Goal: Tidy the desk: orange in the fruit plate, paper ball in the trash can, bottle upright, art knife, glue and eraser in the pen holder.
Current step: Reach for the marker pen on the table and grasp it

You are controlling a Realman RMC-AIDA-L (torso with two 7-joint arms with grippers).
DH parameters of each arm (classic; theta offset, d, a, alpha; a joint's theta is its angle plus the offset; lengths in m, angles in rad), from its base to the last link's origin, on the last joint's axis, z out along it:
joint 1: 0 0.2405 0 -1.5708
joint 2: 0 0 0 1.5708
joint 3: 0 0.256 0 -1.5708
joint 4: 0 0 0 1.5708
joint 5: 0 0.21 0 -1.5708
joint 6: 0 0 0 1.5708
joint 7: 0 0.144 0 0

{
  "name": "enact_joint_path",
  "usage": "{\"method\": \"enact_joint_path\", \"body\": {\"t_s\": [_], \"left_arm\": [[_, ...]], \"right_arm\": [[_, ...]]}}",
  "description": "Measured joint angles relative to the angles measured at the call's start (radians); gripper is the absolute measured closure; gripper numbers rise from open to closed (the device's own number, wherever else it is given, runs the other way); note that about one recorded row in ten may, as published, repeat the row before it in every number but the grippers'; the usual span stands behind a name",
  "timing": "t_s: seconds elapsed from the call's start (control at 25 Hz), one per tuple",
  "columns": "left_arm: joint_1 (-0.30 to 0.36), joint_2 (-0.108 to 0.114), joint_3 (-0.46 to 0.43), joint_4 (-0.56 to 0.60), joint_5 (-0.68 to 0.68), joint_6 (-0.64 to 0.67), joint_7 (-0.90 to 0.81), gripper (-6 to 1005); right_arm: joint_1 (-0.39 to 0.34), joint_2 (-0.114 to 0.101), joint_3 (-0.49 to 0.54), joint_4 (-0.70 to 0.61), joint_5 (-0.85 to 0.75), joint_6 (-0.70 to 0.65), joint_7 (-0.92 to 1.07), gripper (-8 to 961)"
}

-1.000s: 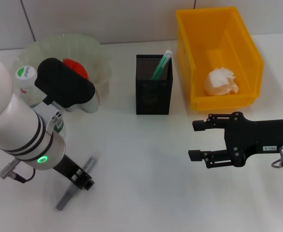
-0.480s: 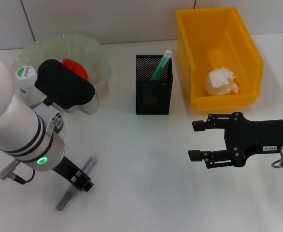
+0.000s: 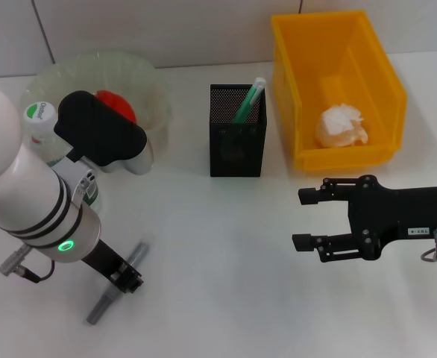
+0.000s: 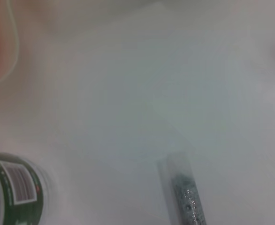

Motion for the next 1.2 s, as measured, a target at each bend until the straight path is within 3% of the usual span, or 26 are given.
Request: {"method": "enact_joint_path", "body": {"t_s": [0.28, 1.2], "left_arm": [[-0.001, 0.000, -0.001, 0.000, 0.000, 0.003, 0.000, 683], [-0.006, 0.000, -0.017, 0.003, -0.010, 0.007, 0.000, 806]], "right_arm": [[-0.001, 0.000, 0.000, -0.002, 0.000, 0.000, 0.000, 187], [-0.003, 0.000, 0.000, -0.003, 0.007, -0.002, 0.002, 187]]}}
